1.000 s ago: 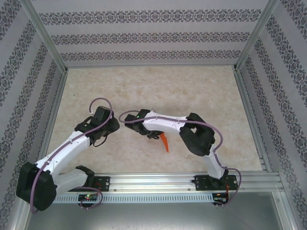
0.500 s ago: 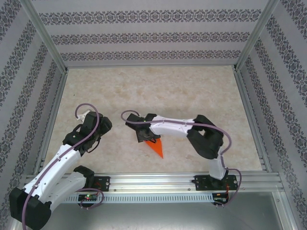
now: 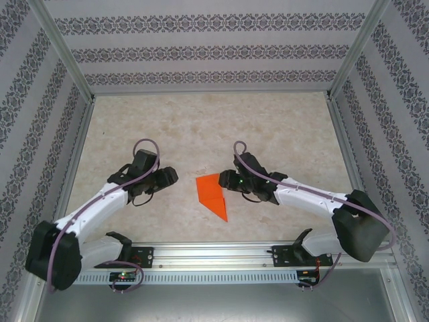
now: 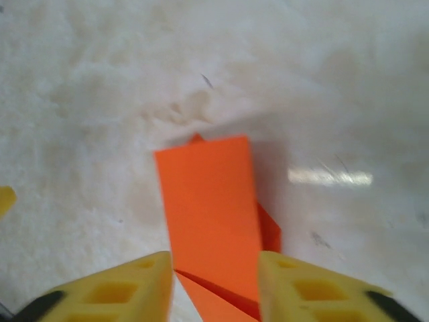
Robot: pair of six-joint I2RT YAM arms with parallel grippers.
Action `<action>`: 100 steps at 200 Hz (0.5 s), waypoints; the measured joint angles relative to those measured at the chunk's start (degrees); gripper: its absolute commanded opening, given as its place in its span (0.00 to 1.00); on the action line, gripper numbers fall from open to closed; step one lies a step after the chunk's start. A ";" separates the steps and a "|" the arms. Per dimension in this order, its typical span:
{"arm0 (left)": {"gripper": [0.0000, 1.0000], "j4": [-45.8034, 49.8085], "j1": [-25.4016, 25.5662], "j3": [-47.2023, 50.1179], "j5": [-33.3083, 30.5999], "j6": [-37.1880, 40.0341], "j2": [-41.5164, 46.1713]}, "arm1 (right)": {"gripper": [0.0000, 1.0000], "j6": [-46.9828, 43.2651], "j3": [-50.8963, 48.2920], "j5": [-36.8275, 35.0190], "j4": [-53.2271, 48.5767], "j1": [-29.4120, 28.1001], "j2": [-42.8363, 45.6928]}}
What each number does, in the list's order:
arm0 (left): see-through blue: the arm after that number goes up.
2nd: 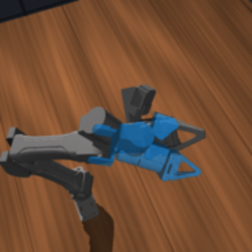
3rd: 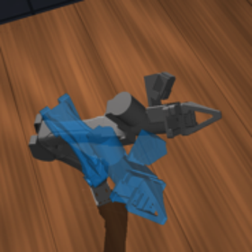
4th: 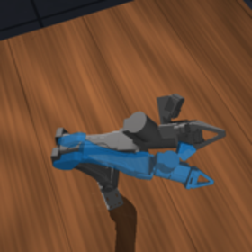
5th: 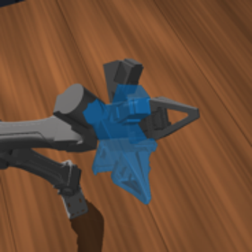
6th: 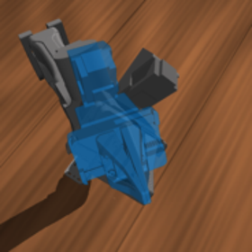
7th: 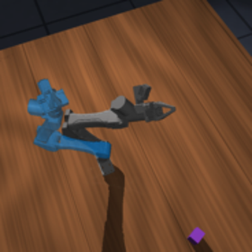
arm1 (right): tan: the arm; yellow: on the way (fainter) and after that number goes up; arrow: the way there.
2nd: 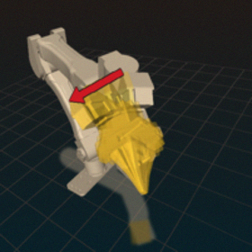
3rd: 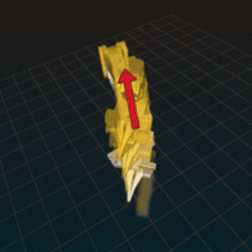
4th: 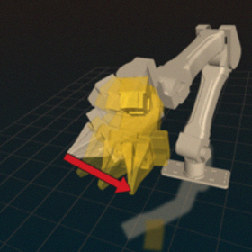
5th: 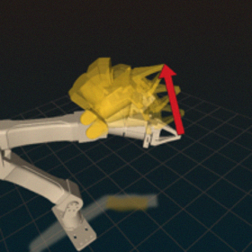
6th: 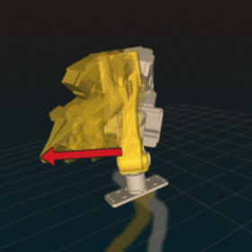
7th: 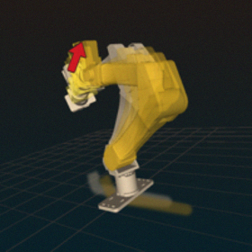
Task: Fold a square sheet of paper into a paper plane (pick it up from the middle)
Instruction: Fold the wing for the fifth time at the center of the table.
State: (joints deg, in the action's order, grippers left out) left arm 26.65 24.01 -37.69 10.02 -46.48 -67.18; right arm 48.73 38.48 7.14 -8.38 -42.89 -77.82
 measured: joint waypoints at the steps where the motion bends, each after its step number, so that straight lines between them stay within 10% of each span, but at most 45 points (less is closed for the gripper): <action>1: 0.69 -0.07 0.09 -0.07 0.20 0.02 -0.20 | 0.25 0.11 -0.11 0.11 0.02 0.07 -0.07; 100: 0.69 -4.74 7.89 -3.45 9.49 0.33 -12.39 | 0.11 1.31 -0.96 10.40 4.96 -0.61 -7.48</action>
State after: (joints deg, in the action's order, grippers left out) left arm 21.91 31.90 -41.15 19.51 -46.15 -79.57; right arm 50.04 37.52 17.54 -3.42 -43.51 -85.30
